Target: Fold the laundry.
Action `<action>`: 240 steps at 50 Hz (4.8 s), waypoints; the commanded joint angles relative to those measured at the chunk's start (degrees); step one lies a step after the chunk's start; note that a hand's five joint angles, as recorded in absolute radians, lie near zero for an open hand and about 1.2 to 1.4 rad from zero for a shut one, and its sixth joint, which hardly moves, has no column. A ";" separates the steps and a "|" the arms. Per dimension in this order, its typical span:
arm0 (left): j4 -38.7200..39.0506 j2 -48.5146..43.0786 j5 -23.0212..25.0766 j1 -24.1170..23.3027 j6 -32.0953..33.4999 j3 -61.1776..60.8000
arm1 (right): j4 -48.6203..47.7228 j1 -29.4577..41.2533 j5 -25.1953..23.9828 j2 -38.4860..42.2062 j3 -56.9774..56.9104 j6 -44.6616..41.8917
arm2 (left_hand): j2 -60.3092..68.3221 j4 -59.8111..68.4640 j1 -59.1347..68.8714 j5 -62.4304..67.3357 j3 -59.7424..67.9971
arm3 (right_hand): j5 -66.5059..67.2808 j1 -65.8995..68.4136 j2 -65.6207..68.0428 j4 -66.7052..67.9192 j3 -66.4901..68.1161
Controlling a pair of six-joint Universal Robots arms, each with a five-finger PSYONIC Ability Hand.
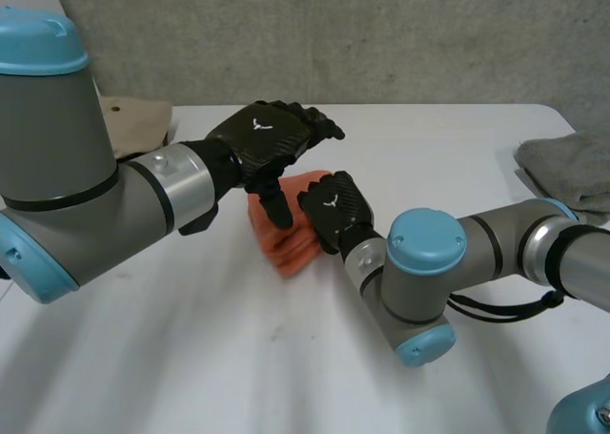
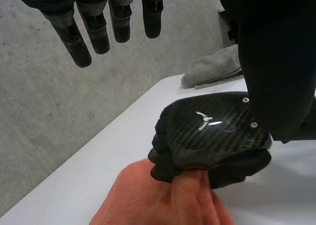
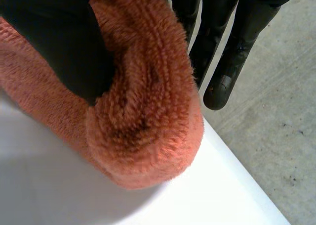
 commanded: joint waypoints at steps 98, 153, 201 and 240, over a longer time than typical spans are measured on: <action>1.19 2.64 -0.09 -0.96 -5.57 -1.17 | 1.92 -69.53 -30.65 -22.63 -11.43 5.90 | 0.56 0.51 0.86 -0.40 0.28 | -49.76 -39.99 -52.97 -52.94 -52.47; 36.42 -33.41 -14.23 30.78 26.86 21.08 | 6.93 -15.65 -2.68 -29.58 30.84 6.34 | 68.49 68.45 68.80 67.53 68.22 | -49.76 -39.99 -52.97 -52.94 -52.47; 31.43 11.87 -14.06 6.85 -10.41 -24.90 | 12.29 -17.86 -10.58 -32.22 28.03 2.83 | 0.22 0.17 0.53 -0.74 -0.05 | -49.76 -39.99 -52.97 -52.94 -52.47; 30.99 1.76 -13.45 16.53 -1.71 -24.01 | 7.63 -15.02 -5.76 -30.72 25.74 2.72 | 1.06 1.02 1.37 0.10 0.79 | 20.24 30.01 17.03 17.06 17.53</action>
